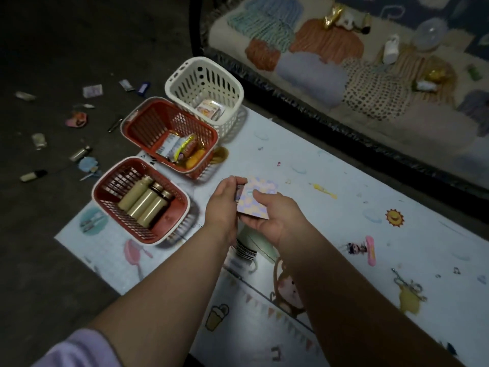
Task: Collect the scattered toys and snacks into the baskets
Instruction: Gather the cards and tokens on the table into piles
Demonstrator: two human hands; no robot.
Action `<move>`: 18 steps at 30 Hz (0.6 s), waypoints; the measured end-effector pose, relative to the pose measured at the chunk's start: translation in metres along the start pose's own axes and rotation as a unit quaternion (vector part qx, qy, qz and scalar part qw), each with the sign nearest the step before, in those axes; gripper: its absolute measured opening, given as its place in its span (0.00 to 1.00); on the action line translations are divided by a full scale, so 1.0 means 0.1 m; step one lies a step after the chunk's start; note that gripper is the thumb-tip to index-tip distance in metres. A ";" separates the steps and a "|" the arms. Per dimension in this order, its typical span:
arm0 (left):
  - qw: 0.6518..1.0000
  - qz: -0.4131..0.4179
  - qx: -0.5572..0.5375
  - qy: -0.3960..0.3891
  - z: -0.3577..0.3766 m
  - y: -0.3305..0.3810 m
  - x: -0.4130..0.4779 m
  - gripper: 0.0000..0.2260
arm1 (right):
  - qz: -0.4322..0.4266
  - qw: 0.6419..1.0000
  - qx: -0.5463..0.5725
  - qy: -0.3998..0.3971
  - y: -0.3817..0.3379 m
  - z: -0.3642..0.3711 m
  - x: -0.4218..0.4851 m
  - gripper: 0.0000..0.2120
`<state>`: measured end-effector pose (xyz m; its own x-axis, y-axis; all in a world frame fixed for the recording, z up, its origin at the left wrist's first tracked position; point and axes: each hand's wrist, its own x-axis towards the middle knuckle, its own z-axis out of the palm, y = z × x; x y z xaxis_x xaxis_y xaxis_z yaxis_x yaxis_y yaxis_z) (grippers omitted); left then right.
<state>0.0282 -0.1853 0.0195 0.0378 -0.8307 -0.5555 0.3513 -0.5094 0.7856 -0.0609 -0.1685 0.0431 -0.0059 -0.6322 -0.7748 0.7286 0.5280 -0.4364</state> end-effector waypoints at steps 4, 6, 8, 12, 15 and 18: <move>0.999 0.013 0.041 -0.023 -0.20 0.20 0.16 0.14 | -0.002 0.999 -0.042 -0.008 0.06 0.30 0.13 0.12; 0.997 0.024 0.075 -0.026 -0.30 0.34 0.29 0.13 | -0.002 0.998 -0.060 0.001 0.08 0.49 0.24 0.11; 0.994 0.025 0.097 -0.038 -0.34 0.46 0.39 0.13 | -0.006 0.998 -0.070 0.004 0.07 0.62 0.34 0.13; 0.984 0.026 0.162 -0.063 -0.43 0.76 0.69 0.16 | -0.018 0.995 -0.096 0.020 -0.05 0.98 0.53 0.16; 0.978 0.042 0.193 -0.065 -0.45 1.00 0.89 0.18 | -0.076 0.987 -0.132 0.045 -0.24 1.26 0.72 0.15; 0.960 0.078 0.268 -0.030 -0.52 1.21 1.14 0.16 | -0.172 0.949 -0.244 0.103 -0.50 1.53 1.03 0.14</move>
<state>0.1238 -0.3294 0.0369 -0.0089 -0.9091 -0.4164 -0.1861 -0.4076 0.8940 0.0064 -0.3466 0.0552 -0.3565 -0.7170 -0.5991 0.2551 0.5422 -0.8006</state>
